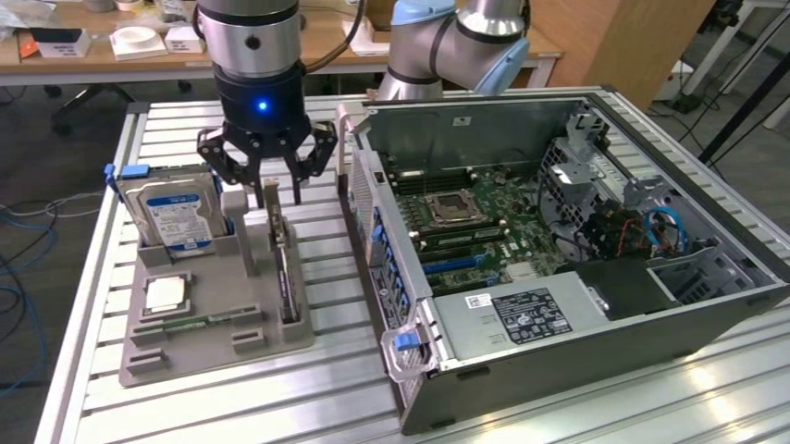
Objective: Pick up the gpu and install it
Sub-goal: 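Pick up the gpu and move the gpu toward the slot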
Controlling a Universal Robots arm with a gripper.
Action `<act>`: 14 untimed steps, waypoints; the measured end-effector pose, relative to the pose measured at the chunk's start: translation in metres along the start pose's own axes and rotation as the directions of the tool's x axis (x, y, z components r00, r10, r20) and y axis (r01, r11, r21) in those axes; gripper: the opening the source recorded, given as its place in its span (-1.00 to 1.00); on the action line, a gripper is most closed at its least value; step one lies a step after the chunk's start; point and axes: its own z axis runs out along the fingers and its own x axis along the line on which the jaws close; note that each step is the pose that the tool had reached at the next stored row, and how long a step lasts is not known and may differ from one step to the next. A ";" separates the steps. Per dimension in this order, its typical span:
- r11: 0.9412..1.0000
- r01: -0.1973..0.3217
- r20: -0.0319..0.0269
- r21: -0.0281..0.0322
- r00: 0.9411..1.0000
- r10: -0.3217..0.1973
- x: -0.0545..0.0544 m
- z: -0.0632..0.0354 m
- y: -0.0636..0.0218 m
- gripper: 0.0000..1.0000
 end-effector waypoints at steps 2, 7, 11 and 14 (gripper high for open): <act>1.000 0.000 0.000 0.000 1.000 0.000 0.000 0.0006 0.0000 -0.05; 1.000 0.000 0.001 0.000 1.000 0.000 0.001 0.0020 -0.0001 -0.05; 1.000 0.000 0.002 0.000 1.000 0.000 0.002 0.0034 -0.0002 -0.05; 1.000 0.000 0.003 0.000 1.000 0.000 0.003 0.0044 -0.0003 -0.05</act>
